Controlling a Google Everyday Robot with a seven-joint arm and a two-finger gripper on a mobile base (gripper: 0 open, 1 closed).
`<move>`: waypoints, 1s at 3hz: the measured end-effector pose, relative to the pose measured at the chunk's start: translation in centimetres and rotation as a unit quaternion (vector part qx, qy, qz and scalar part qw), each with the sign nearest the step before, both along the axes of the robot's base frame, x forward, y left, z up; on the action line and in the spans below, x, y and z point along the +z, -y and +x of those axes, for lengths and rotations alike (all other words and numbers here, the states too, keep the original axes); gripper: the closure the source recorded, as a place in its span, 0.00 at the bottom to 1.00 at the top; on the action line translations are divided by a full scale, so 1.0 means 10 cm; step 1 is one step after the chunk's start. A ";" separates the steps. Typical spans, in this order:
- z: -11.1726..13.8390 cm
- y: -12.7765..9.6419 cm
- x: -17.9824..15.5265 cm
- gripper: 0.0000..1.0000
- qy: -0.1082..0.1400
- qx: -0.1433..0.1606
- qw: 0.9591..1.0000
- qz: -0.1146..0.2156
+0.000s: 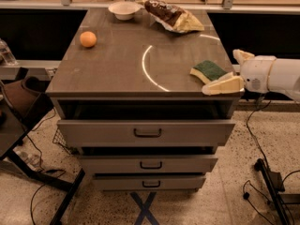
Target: Move sponge near orange
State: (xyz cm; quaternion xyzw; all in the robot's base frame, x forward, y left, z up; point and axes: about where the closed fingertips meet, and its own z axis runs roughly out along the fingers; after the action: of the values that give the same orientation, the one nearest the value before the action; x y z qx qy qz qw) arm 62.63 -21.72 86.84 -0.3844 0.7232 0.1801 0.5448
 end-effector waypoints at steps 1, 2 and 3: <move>0.02 -0.02 -0.11 0.11 -0.006 0.000 1.000 0.002; 0.02 -0.03 -0.18 0.28 -0.006 -0.002 1.000 0.002; 0.01 -0.03 -0.22 0.51 -0.004 -0.007 1.000 0.004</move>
Offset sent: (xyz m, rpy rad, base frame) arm 0.0002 -0.0023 -0.0263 0.0042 0.0094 -0.0184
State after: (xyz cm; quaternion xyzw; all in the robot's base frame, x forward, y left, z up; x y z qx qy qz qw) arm 62.71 -21.46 84.61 -0.3762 0.7277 0.1805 0.5444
